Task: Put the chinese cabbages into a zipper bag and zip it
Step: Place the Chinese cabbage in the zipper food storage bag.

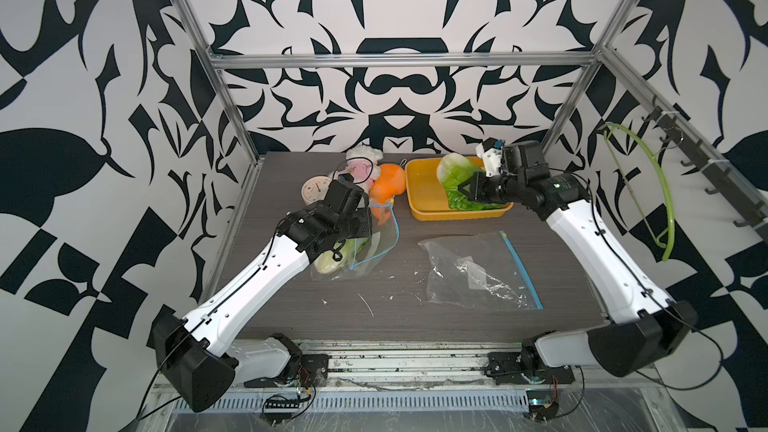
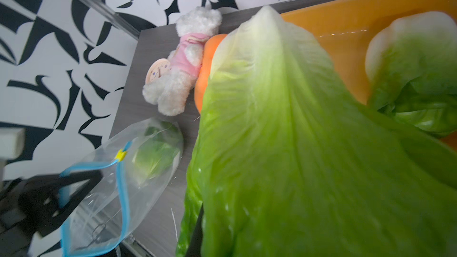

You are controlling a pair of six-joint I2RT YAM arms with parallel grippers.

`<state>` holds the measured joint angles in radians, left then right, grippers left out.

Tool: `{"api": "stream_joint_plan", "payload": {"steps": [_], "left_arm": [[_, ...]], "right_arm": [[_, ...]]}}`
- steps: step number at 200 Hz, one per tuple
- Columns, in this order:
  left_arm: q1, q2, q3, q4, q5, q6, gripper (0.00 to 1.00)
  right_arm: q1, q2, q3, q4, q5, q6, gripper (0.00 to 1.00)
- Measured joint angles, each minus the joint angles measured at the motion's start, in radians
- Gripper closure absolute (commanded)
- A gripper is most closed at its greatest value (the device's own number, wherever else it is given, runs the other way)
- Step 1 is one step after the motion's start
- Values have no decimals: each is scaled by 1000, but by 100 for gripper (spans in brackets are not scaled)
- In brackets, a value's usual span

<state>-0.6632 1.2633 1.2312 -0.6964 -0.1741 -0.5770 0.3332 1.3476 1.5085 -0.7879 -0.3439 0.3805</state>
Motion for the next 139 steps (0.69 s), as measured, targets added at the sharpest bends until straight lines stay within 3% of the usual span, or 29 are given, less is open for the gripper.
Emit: {"api": "stream_joint_plan", "payload": {"steps": [60,139], "left_arm": [[0,55,8,8,63,-15,100],[-1,55,8,27,71,-41,100]], "right_arm": [[174,-101,22,-174,-19,-18,100],[402,-42,90,-233,-40,-21,100]]}}
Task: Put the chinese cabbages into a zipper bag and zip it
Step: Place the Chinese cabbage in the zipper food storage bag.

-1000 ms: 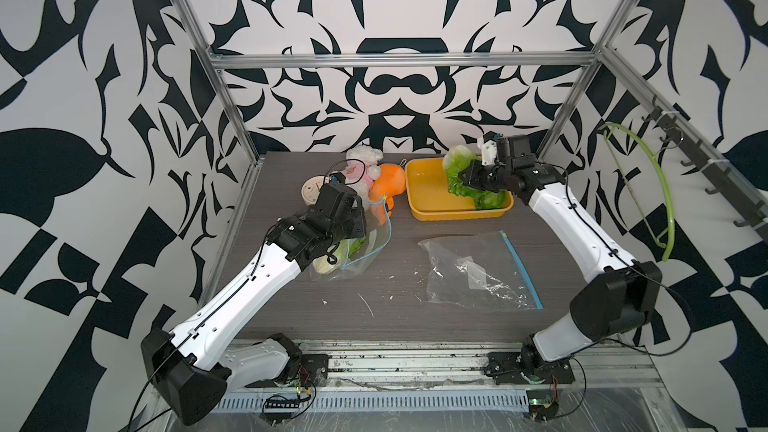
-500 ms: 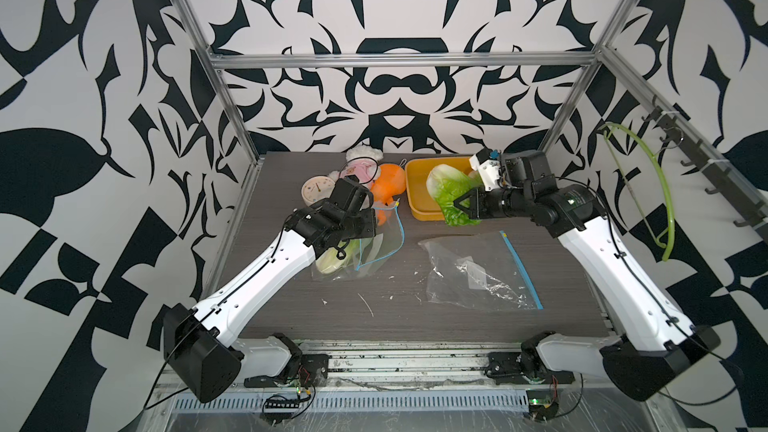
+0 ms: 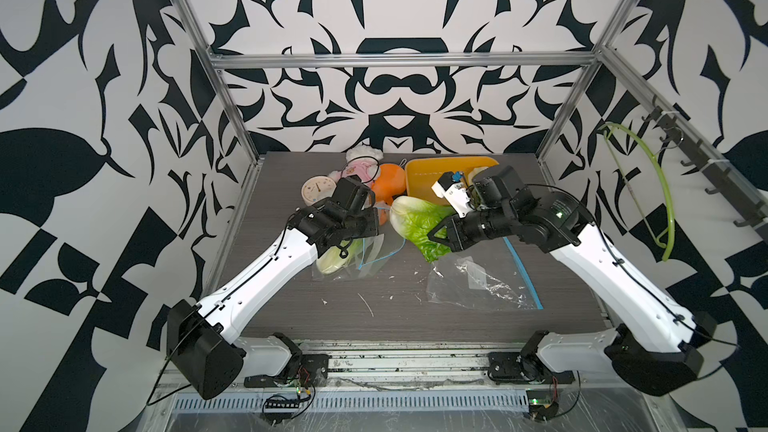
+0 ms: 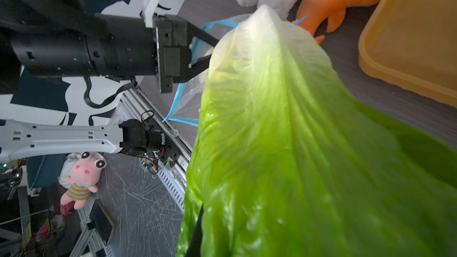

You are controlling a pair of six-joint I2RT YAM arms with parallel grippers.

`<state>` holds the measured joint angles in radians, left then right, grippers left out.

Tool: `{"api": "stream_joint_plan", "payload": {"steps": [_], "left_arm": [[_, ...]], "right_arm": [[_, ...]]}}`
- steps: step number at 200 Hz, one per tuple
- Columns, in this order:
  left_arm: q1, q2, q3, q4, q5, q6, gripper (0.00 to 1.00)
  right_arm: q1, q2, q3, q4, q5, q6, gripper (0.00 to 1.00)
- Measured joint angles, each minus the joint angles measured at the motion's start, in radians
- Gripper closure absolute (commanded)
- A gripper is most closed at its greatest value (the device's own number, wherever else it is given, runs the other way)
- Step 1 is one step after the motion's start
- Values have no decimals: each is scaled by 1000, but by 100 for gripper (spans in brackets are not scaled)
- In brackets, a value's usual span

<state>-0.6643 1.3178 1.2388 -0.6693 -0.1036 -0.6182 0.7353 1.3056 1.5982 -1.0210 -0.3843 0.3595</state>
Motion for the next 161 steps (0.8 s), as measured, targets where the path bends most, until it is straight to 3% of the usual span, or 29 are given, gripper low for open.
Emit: {"api": "stream_joint_plan", "payload": {"steps": [84,161], "left_arm": [[0,0,20,-6,-5,-2,100],[-44,4,130,-31,8,61,100]], "right_arm": [[65,73,27,-71,1,-41,100],[137,225,257,-222,31,-136,100]]}}
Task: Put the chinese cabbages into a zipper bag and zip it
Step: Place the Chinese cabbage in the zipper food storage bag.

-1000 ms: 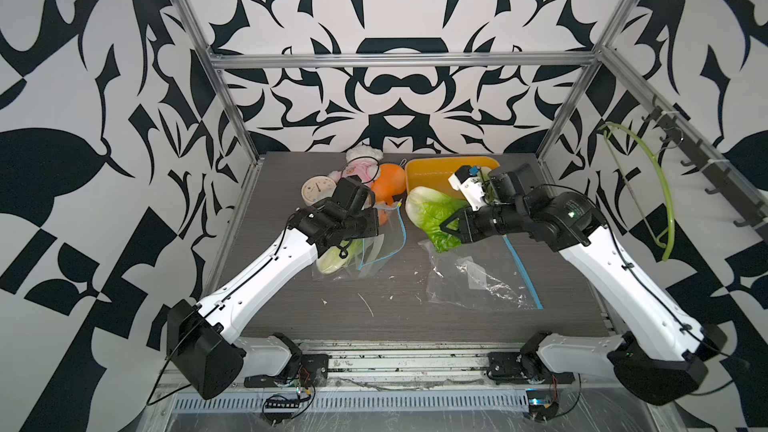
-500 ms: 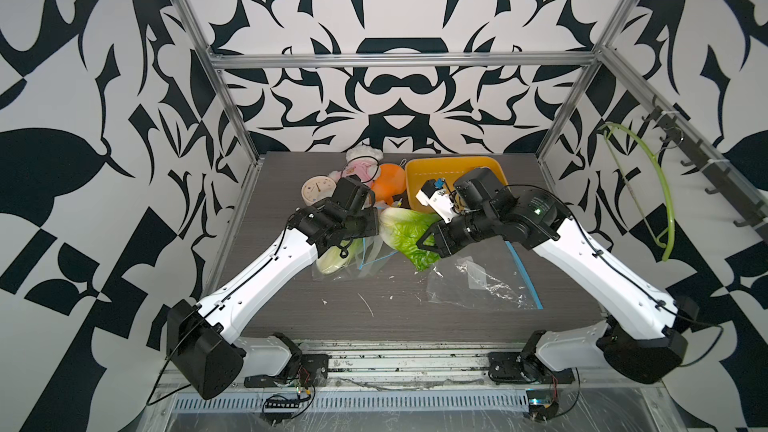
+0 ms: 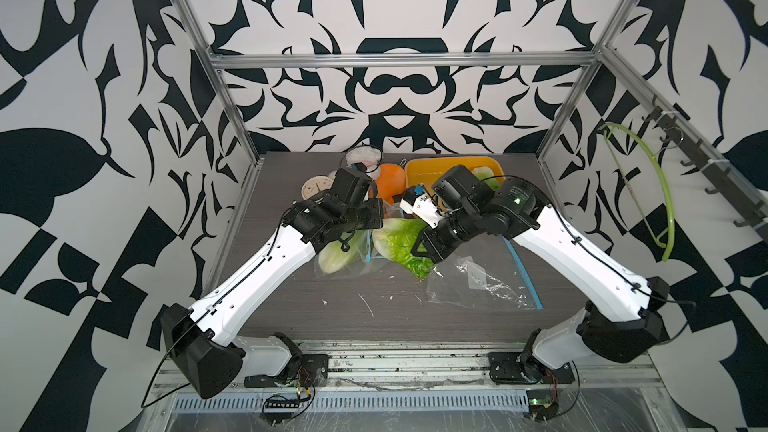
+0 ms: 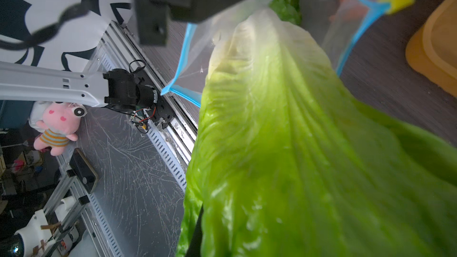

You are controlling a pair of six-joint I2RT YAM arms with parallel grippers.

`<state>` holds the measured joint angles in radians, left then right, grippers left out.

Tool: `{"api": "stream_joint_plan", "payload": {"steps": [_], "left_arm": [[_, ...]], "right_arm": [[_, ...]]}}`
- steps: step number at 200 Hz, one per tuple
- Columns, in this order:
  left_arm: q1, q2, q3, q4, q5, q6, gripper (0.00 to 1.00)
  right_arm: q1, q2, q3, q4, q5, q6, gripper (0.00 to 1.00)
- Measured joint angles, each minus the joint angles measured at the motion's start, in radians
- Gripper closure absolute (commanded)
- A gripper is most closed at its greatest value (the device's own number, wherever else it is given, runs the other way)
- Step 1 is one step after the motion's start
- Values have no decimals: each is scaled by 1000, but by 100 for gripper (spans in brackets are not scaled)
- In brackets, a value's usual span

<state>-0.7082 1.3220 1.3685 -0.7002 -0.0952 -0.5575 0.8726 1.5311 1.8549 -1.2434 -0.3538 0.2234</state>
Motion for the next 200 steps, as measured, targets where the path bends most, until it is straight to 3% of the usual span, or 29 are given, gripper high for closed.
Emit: {"api": "stream_joint_plan", "payload": {"steps": [160,200], "left_arm": [[-2,-66,-20,38,77,17,100],[8,-67,-48,47,74,-8,100]], "right_arm": [[29,206,259,-177,-8,-160,100],[27,233,272,-188,-9,-161,82]]}}
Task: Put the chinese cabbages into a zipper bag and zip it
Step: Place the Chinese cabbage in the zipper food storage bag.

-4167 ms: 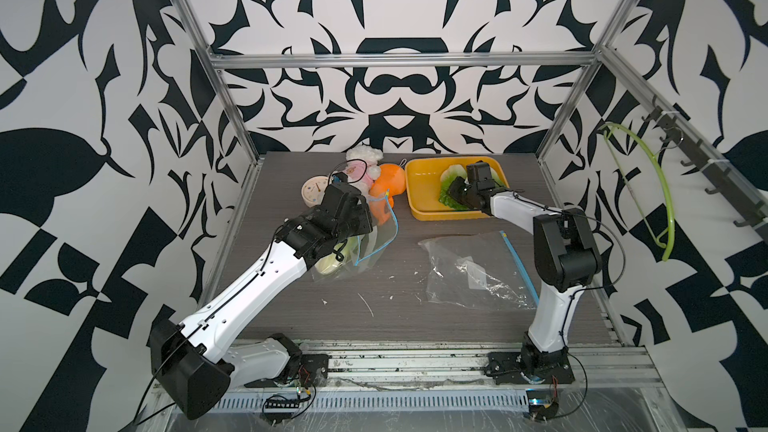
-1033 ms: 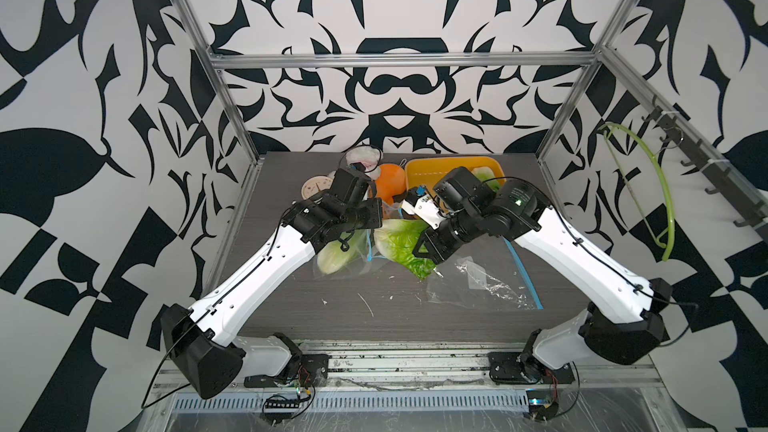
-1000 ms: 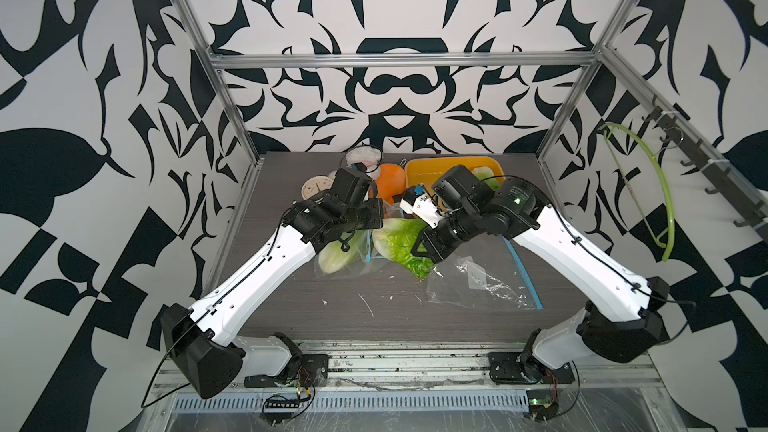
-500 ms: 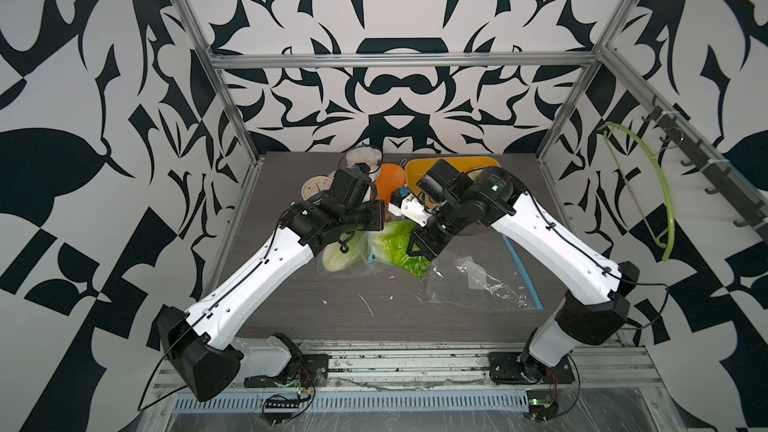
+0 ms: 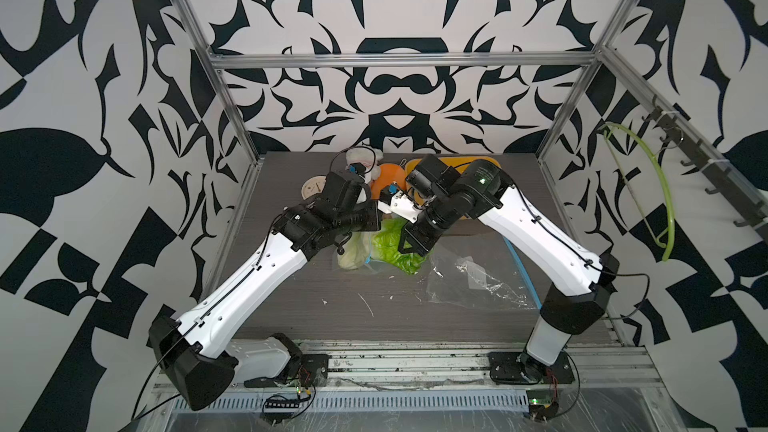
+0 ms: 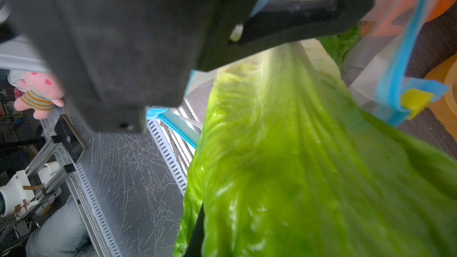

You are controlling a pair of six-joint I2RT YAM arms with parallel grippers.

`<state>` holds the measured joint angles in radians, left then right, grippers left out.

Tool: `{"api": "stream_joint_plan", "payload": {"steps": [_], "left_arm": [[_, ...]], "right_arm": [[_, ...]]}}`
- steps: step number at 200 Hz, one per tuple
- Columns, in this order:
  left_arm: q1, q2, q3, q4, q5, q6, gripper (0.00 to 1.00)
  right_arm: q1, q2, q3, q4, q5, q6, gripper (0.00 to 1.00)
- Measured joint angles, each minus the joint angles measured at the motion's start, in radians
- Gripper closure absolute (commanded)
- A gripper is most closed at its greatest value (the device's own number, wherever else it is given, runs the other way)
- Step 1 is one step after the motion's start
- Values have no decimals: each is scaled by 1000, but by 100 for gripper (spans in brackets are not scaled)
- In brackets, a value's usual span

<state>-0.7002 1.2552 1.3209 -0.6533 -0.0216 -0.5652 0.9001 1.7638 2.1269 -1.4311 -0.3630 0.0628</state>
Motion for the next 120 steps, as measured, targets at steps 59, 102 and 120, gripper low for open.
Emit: {"api": "stream_joint_plan", "payload": {"steps": [59,102,120], "left_arm": [[4,-14,-21,7,-17,-23,100],[3,-15,-21,18,-20,-31,100],[-5,-15,-21,30,-20,-32,100]], "right_arm": [[0,-27,-73,100,-26,39,63],[0,-78,-160,210,-33,84,56],[3,-109,-196,265,-18,116,55]]}}
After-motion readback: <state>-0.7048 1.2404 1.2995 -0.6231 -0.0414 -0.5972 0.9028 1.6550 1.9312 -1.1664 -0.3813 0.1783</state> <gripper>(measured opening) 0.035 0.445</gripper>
